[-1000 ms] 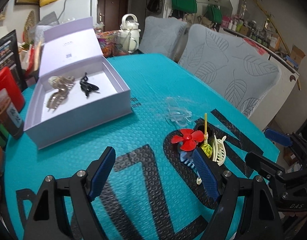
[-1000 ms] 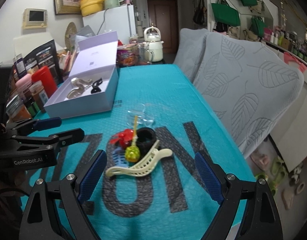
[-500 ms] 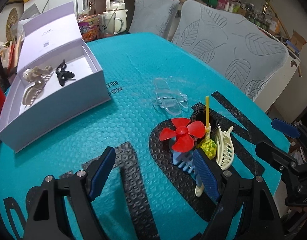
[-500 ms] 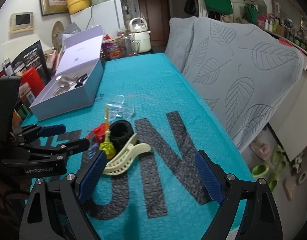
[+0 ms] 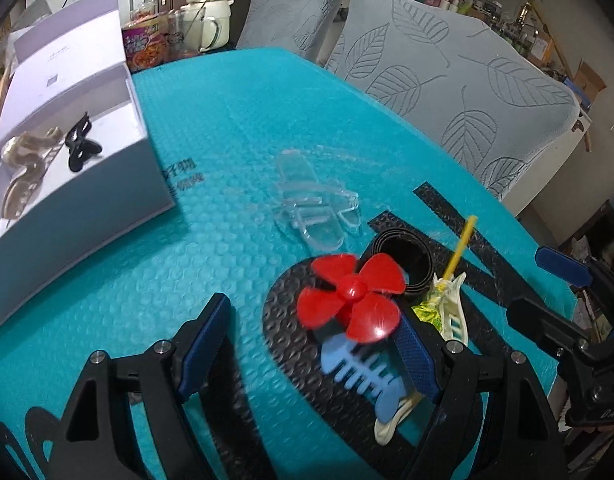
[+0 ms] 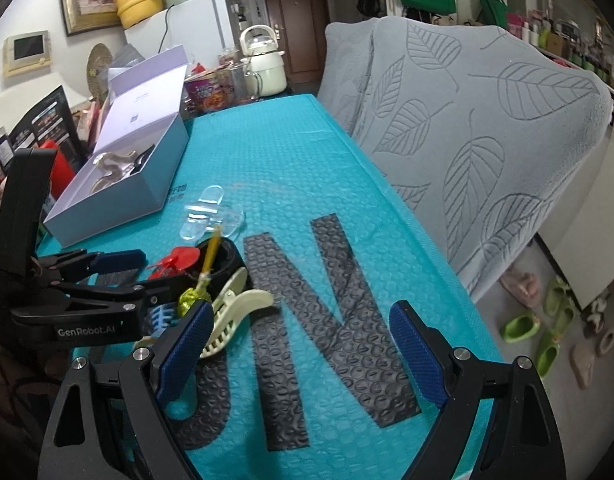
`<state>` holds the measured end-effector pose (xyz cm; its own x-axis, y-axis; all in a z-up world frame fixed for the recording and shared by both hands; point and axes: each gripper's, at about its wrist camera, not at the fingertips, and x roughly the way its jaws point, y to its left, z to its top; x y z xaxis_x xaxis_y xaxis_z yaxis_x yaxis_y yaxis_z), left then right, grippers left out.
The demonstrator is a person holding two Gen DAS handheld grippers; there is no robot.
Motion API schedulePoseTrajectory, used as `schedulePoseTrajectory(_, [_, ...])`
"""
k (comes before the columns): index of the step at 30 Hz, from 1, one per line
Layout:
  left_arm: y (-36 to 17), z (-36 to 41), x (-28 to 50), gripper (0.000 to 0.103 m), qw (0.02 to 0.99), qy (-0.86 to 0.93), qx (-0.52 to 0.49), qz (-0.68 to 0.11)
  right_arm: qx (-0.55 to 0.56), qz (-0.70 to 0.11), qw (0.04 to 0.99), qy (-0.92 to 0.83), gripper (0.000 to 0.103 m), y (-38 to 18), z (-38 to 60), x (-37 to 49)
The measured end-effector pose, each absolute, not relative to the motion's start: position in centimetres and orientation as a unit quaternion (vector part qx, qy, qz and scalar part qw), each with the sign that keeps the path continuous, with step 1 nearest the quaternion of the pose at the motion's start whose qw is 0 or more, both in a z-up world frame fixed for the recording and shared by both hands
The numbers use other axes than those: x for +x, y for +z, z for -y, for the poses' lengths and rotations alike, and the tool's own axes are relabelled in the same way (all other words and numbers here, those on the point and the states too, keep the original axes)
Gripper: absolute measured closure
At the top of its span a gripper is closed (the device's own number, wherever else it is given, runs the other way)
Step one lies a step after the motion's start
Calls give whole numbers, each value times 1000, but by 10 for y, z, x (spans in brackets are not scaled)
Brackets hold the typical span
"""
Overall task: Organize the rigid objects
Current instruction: 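Grasp the red fan toy with the left tool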
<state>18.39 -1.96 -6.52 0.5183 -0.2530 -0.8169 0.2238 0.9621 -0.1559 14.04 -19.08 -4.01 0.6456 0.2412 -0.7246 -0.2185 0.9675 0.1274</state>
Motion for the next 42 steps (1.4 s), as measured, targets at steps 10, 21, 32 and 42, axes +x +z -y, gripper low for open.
schedulePoseTrajectory(10, [-66,33,185,59,877,-163,-7,-451,22,-406,904,130,13,-42,195,145])
schedulePoseTrajectory(21, [-51,6,164,59,888,-151,-26,-433,17,-402,904,143,13,-42,183,140])
schedulePoseTrajectory(32, [-41,-24,137,59,896,-122,-35,-425,1,-380,903,198,26,-37,151,125])
schedulePoseTrajectory(42, [-39,-51,119,59,903,-97,-48,-416,4,-398,892,216,51,-49,127,135])
